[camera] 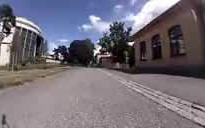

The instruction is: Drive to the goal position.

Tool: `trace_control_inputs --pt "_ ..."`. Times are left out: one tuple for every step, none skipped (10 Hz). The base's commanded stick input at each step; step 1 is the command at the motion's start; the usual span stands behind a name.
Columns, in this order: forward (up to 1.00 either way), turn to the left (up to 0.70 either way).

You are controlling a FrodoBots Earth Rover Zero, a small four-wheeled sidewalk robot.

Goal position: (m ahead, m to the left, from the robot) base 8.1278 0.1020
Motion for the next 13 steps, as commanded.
trace_control_inputs --pt "0.85 0.00" --pt "0.85 0.00" --pt "0.85 0.00" --pt "0.85 0.00" --pt "0.85 0.00" --pt "0.85 0.00" --pt "0.85 0.00" --pt "0.85 0.00" --pt "0.85 0.00" --pt "0.85 0.00" --pt "0.85 0.00" --pt "0.85 0.00" --pt "0.85 0.00"
